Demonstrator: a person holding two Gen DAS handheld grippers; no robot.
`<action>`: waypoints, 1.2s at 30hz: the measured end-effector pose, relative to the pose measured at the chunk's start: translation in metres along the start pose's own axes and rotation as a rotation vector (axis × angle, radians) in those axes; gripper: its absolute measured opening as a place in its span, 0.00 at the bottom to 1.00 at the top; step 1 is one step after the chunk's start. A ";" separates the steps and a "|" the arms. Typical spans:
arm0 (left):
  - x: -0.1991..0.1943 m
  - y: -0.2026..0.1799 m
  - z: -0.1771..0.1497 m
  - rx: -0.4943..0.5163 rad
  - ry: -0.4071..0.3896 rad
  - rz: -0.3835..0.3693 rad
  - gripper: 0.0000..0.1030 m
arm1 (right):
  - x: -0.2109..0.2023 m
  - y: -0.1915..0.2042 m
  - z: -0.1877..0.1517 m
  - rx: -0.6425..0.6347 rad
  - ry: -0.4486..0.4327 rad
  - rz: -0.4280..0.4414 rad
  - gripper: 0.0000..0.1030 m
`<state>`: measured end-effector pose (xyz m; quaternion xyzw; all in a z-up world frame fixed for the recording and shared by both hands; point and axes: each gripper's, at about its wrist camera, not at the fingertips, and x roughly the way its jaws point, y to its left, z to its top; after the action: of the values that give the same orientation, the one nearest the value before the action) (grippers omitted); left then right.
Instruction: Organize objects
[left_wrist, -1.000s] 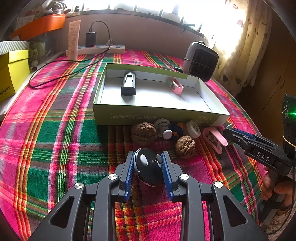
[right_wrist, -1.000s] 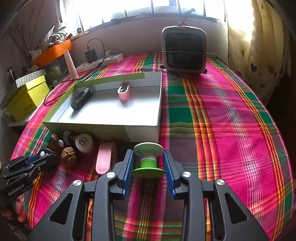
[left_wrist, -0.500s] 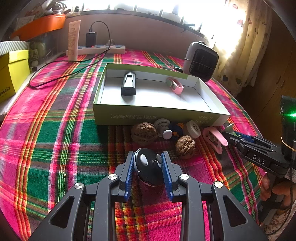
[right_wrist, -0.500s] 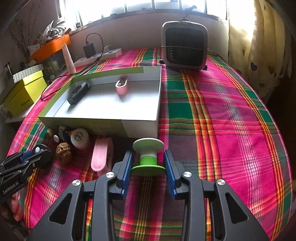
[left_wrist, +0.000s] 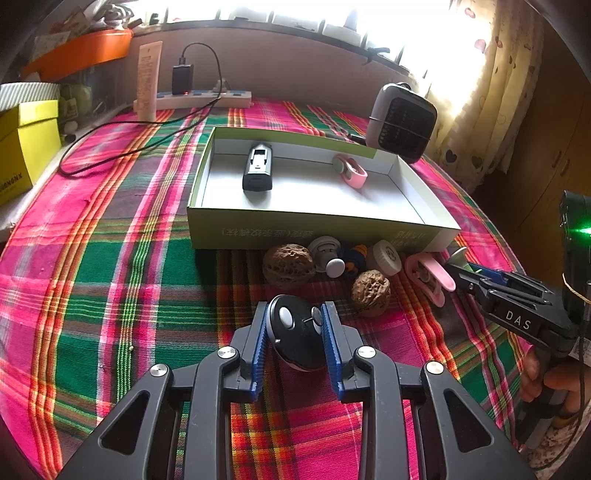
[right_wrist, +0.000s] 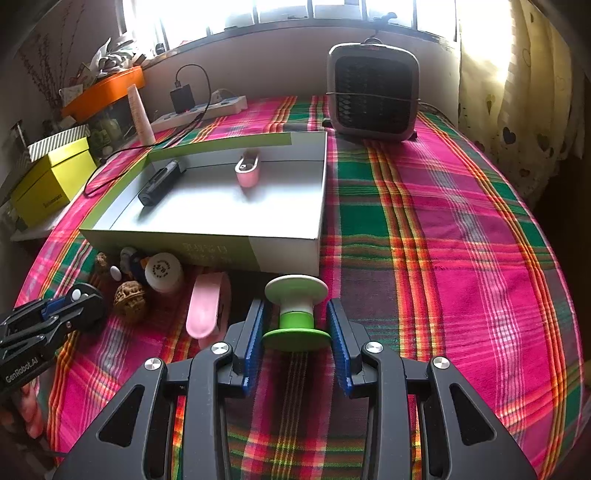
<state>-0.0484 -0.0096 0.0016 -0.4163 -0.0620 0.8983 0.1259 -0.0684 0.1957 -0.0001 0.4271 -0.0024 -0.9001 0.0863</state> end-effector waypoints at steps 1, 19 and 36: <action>0.000 0.000 0.000 0.000 0.000 -0.001 0.24 | 0.000 0.000 0.000 0.000 0.000 0.000 0.34; -0.002 -0.002 0.001 0.001 0.000 0.004 0.24 | -0.005 0.001 0.000 0.003 -0.013 0.006 0.34; -0.021 -0.008 0.007 0.018 -0.036 0.007 0.24 | -0.021 0.004 0.003 0.005 -0.055 0.018 0.34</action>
<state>-0.0392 -0.0079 0.0234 -0.3992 -0.0545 0.9066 0.1254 -0.0572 0.1949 0.0181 0.4023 -0.0107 -0.9107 0.0931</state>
